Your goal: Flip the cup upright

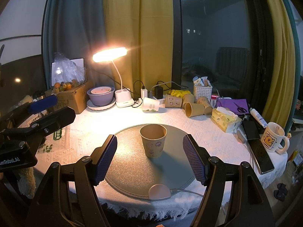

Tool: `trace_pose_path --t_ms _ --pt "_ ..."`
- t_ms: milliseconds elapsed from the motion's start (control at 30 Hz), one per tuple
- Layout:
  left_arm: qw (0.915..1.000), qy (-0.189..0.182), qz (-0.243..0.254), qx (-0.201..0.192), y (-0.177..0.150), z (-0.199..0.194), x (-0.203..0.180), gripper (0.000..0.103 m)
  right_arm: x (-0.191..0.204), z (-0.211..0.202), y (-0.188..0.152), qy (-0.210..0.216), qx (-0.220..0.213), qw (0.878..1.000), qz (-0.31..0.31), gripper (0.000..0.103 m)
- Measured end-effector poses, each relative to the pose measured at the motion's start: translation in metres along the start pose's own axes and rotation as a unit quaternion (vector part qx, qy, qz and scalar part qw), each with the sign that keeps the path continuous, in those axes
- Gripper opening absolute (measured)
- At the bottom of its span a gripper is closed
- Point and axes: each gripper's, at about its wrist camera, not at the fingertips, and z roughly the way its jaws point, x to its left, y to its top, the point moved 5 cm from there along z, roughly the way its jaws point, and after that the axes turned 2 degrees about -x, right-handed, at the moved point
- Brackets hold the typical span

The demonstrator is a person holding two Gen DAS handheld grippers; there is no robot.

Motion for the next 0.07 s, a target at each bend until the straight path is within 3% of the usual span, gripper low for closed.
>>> trace_pose_path --t_ms 67 --pt "1.0000 -0.006 -0.002 0.000 -0.0025 0.0008 -0.0023 0.085 0.0001 0.0003 -0.0001 0.000 0.000 1.000 0.001 0.075"
